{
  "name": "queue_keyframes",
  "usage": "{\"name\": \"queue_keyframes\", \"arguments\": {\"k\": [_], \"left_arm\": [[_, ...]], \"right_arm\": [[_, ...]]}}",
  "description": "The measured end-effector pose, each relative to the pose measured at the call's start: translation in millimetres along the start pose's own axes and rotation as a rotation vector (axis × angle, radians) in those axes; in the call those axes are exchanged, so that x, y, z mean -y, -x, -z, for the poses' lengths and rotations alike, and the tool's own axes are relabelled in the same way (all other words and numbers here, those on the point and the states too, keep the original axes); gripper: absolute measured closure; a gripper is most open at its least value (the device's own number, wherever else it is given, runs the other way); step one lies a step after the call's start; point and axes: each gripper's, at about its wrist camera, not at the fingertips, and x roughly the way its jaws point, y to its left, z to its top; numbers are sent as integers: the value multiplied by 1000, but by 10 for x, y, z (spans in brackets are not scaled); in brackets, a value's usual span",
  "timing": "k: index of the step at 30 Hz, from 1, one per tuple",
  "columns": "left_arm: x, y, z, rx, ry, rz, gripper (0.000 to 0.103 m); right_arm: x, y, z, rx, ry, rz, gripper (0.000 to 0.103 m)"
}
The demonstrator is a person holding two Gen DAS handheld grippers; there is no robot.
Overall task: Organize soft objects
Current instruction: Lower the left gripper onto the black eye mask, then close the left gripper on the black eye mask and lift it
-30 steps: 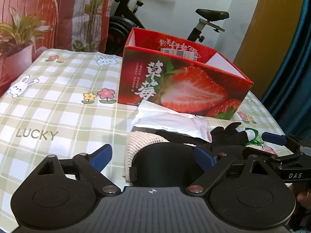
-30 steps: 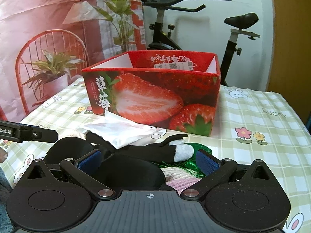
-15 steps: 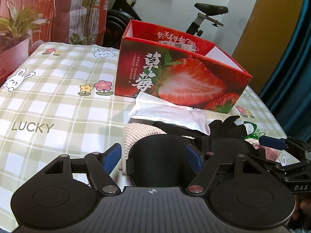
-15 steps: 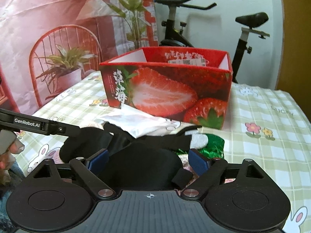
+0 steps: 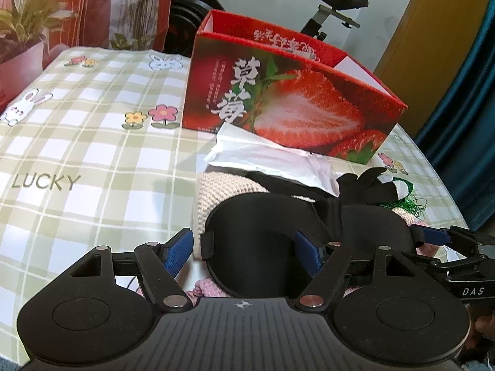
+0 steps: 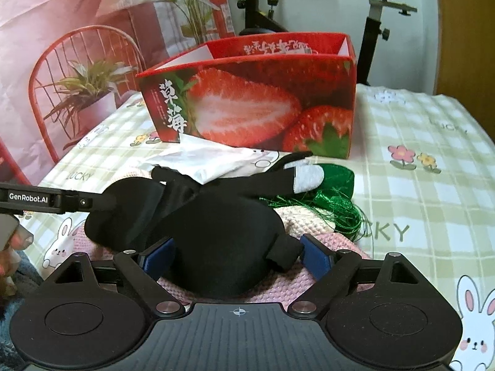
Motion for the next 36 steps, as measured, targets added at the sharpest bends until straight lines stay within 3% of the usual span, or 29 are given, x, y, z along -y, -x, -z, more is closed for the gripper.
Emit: {"name": "queue_keyframes", "arguments": {"k": [4,6,9,12,17,24,27,32,34,36], "left_arm": [[-15,-39,13,-13,15,18,29],[-17,-39,13,-13,17,21,29],[-21,-37,15,-11,19,22,29],[-29,-45,13,-12,26,23,29],[-37,-34,12,-5,36,26,29],[-47,66,-3,46,62,97,31],[-26,77,-4,55,53,103,43],[-10,61,-8,58,48,107,52],[-10,68,-4,62,43,104,64],[-8,74,-3,64,42,101,69]], "right_arm": [[-6,-23,3,-5,-1,-30,20],[-73,0,-13,9,30,-50,34],[-143,51,-51,45,78,-45,41],[-132,95,-100,83,75,-44,57],[-64,109,-123,113,56,-34,73],[-87,77,-111,114,90,-30,79],[-86,65,-110,111,93,-26,79],[-86,54,-106,107,95,-25,80],[-83,52,-105,107,95,-31,81],[-96,52,-107,109,100,-42,82]]}}
